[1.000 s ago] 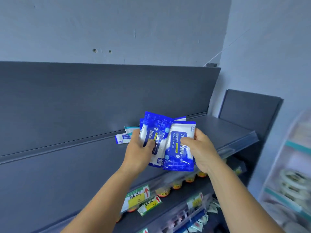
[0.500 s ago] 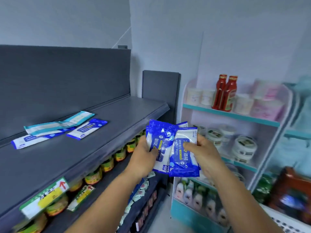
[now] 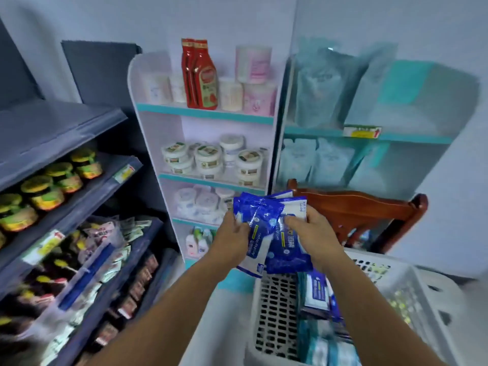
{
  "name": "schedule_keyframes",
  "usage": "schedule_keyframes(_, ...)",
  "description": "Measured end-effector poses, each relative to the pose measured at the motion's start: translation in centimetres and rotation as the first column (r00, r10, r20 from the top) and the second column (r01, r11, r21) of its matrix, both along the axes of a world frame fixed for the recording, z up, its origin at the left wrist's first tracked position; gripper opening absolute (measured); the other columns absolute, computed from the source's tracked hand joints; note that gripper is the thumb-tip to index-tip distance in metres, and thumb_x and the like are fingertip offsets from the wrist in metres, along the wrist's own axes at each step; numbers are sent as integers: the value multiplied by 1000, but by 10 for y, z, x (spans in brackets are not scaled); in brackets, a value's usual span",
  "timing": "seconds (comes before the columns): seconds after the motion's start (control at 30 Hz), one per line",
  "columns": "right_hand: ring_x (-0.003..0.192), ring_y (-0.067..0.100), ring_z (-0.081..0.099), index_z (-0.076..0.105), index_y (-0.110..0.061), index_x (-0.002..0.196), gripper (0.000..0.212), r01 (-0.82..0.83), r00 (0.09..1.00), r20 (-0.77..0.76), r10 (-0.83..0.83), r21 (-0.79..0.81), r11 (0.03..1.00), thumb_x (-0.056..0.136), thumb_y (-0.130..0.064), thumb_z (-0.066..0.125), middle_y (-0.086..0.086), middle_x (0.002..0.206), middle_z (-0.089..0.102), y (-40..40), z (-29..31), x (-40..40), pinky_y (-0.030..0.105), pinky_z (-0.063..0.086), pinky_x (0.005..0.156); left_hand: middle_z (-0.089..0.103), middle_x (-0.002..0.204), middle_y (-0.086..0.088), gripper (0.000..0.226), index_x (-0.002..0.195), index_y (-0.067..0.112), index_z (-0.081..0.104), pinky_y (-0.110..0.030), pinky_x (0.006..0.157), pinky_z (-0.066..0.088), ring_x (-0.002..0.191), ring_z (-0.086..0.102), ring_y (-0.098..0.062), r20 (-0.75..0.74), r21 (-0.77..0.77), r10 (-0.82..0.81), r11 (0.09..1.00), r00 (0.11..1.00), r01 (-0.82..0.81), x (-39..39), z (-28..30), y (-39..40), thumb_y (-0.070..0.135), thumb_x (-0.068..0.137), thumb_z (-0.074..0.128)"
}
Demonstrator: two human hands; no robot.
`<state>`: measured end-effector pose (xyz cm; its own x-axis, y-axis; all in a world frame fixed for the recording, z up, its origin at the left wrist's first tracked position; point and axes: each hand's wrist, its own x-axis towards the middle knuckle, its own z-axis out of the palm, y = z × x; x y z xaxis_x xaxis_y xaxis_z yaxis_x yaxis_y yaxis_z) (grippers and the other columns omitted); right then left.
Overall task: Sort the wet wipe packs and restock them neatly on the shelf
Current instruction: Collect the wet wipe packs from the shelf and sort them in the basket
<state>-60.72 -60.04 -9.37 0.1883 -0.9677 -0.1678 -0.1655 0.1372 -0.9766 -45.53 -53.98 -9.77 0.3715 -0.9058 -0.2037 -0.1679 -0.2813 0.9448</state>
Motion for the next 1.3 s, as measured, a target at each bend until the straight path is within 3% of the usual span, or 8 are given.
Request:
schedule_keyframes(0.27, 86, 43, 66, 64, -19, 90, 17, 65, 987, -160, -36, 180, 981, 77, -10, 58, 21, 93, 69, -34, -78, -137, 60, 50, 84, 58, 87, -5, 10, 100, 18, 49, -25, 61, 45, 70, 54, -14, -84, 189, -75, 978, 994, 89, -133, -84, -48, 9, 96, 46)
schedule_keyframes(0.43, 57, 19, 49, 53, -13, 76, 14, 151, 962, -266, -69, 304, 940, 85, -5, 59, 8, 63, 57, -40, -130, -195, 31, 43, 56, 63, 94, -3, 19, 102, 22, 52, -24, 60, 45, 75, 57, -14, -87, 298, -123, 944, 989, 144, -181, -140, -61, 5, 96, 46)
schedule_keyframes(0.6, 78, 44, 64, 57, -24, 105, 35, 127, 964, -265, -5, 445, 887, 78, -2, 63, 22, 93, 68, -36, -199, -226, 57, 54, 71, 61, 83, 7, 35, 95, 29, 54, -24, 63, 48, 73, 58, -10, -152, 398, -175, 890, 973, 222, -208, -198, -62, -4, 89, 47)
schedule_keyframes(0.67, 75, 31, 67, 55, -22, 103, 35, 121, 961, -277, 25, 498, 859, 81, 5, 62, 15, 91, 68, -31, -218, -234, 45, 57, 69, 63, 89, 6, 33, 108, 24, 53, -21, 58, 48, 77, 62, -11, -175, 454, -180, 858, 968, 242, -216, -223, -58, -2, 88, 50)
schedule_keyframes(0.83, 84, 22, 67, 54, -16, 115, 38, 90, 954, -282, 105, 602, 793, 83, 3, 64, 8, 100, 66, -22, -270, -244, 32, 56, 64, 71, 96, -7, 27, 99, 28, 62, -47, 80, 57, 89, 68, -26, -204, 586, -152, 772, 967, 245, -219, -309, -46, 9, 79, 63)
schedule_keyframes(0.93, 86, 22, 67, 54, -18, 112, 34, 101, 941, -308, 143, 656, 748, 85, 0, 62, 8, 102, 66, -18, -297, -242, 38, 58, 73, 68, 102, -7, 38, 112, 20, 57, -43, 85, 54, 94, 65, -21, -118, 652, -238, 714, 964, 256, -216, -356, -43, 0, 80, 62)
schedule_keyframes(1.13, 77, 13, 59, 43, -15, 124, 48, 6, 849, -392, 355, 679, 734, 83, 4, 60, 1, 100, 60, -9, -318, -235, 22, 48, 57, 46, 99, -8, 40, 119, 9, 40, -25, 68, 39, 79, 46, -15, -106, 769, -429, 537, 897, 347, -221, -371, -38, -6, 84, 51)
schedule_keyframes(1.3, 87, 21, 61, 46, -18, 127, 51, -26, 760, -499, 417, 617, 786, 81, -3, 63, 5, 114, 61, -10, -307, -230, 35, 54, 70, 61, 99, -4, 52, 124, 16, 39, -20, 57, 44, 79, 59, -12, 7, 713, -534, 595, 846, 370, -216, -350, -37, -1, 79, 57)
